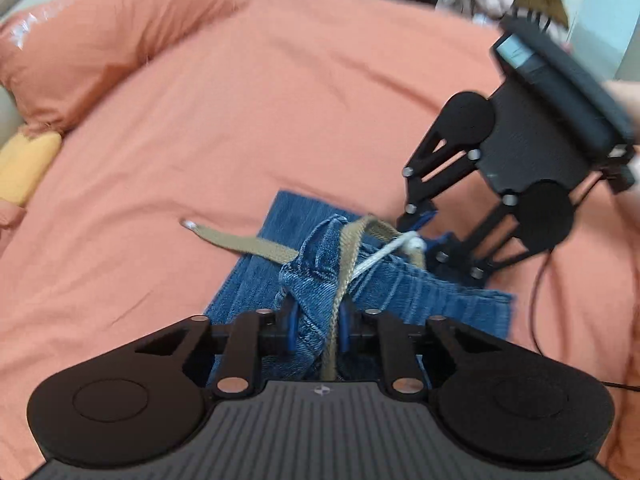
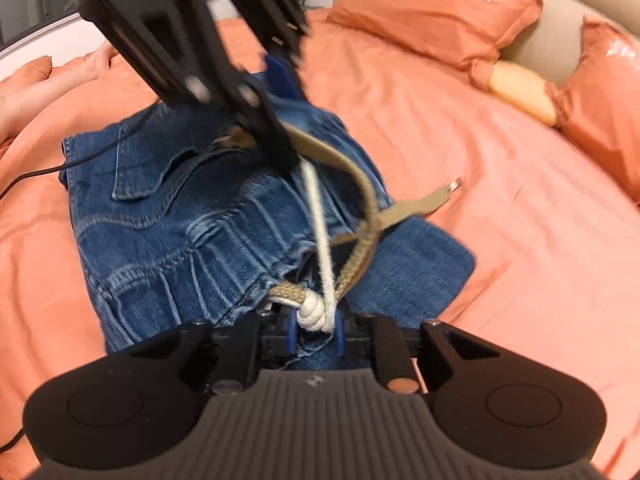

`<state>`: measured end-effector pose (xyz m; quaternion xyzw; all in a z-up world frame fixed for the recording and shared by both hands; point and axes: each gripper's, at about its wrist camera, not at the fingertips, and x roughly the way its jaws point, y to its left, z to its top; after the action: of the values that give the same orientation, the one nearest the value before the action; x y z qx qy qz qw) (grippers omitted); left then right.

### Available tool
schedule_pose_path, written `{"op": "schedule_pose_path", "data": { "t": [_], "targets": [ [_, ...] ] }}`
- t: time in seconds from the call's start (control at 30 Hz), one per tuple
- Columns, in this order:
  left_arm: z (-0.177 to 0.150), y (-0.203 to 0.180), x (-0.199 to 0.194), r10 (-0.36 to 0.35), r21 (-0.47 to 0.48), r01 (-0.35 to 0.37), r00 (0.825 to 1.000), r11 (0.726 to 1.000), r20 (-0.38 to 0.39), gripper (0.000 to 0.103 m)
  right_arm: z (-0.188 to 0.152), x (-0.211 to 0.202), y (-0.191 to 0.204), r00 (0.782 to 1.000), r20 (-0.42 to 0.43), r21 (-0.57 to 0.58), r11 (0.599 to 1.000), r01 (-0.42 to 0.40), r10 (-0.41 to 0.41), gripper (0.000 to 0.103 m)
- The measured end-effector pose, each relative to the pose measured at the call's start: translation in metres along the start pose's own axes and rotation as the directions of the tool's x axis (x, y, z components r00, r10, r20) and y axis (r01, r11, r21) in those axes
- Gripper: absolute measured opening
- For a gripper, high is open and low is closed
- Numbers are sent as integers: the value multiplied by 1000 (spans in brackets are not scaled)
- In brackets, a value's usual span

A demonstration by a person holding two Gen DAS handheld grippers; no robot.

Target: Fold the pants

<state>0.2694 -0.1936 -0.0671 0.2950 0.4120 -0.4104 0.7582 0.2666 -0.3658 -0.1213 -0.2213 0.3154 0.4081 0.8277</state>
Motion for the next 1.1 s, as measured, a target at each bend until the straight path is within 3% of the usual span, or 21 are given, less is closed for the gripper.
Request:
{"op": "schedule_pose_path", "data": {
  "t": [0.17,0.27,0.3,0.33,0.5,0.67,0.7,0.77,0.8,1.0,1.1],
  "targets": [
    [-14,4,-35,-13,-24,14,999,1000,46,14,21,-17,3,997,38,-45,997,70,-68,12],
    [-17,-3,-34,-8,-18,9,999,1000,31,12,30,-13,-4,995,-36,10,996,-91,92,18],
    [-17,-5,-39,-6,-1,6,999,1000,36,12,28,-11,-2,996,-54,-15,997,-75,74,35],
    [-18,-7,-39,-4,5,4,999,1000,41,12,23,-11,-1,996,-74,-43,998,-47,43,46],
    [-25,2,-52,-12,-17,13,998,1000,65,12,-10,-19,-14,995,-84,38,998,-51,54,38],
    [-29,-2,-59,-18,-9,18,997,1000,73,12,-9,4,-13,998,-41,10,998,-57,57,37],
    [-30,-2,-60,-17,-11,18,997,1000,72,12,-7,13,-12,998,-36,1,998,-60,60,33],
    [-31,-3,-62,-13,-9,13,997,1000,72,12,-4,27,-12,997,-31,2,998,-65,65,9],
    [-30,-3,-63,-15,-7,15,997,1000,74,12,-3,30,-11,998,-24,6,998,-62,62,4],
    [-22,-5,-68,-51,56,45,993,997,105,12,18,-9,-10,995,96,-58,998,2,4,0],
    [-2,-1,-57,-94,77,87,991,993,94,12,25,-5,-20,994,78,-104,991,90,-82,0]
  ]
}}
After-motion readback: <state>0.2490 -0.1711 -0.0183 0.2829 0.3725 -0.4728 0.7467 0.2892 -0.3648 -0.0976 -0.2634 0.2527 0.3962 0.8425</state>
